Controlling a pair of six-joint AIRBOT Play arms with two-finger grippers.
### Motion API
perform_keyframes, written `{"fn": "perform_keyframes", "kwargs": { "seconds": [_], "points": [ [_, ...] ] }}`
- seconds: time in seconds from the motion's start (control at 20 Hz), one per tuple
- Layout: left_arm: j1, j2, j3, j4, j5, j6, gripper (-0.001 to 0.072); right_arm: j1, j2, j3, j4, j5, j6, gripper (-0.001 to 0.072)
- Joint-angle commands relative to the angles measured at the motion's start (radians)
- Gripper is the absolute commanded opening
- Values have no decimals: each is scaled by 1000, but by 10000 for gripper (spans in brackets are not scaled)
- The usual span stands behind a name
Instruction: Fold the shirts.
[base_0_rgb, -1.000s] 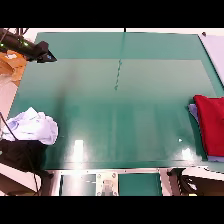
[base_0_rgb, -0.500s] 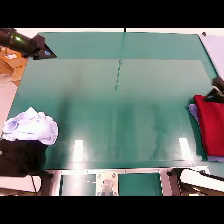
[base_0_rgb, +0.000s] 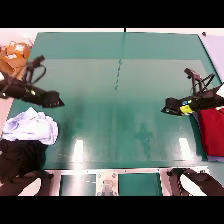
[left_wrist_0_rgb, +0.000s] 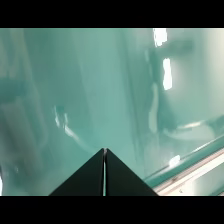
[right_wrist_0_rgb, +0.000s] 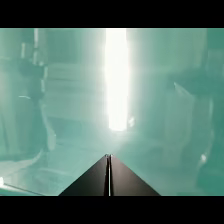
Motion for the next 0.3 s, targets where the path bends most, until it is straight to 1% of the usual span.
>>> {"fn": "perform_keyframes", "kwargs": {
  "seconds": [0.0, 0.1, 0.25],
  "points": [
    [-6, 48, -104, 28, 32, -8, 24, 61, 30, -47, 38, -55, -1, 19],
    [-6, 48, -104, 27, 53, -8, 24, 60, 30, -47, 37, -55, -1, 19],
    [-6, 48, -104, 25, 51, -8, 24, 60, 30, -47, 37, -55, -1, 19]
  ]
}}
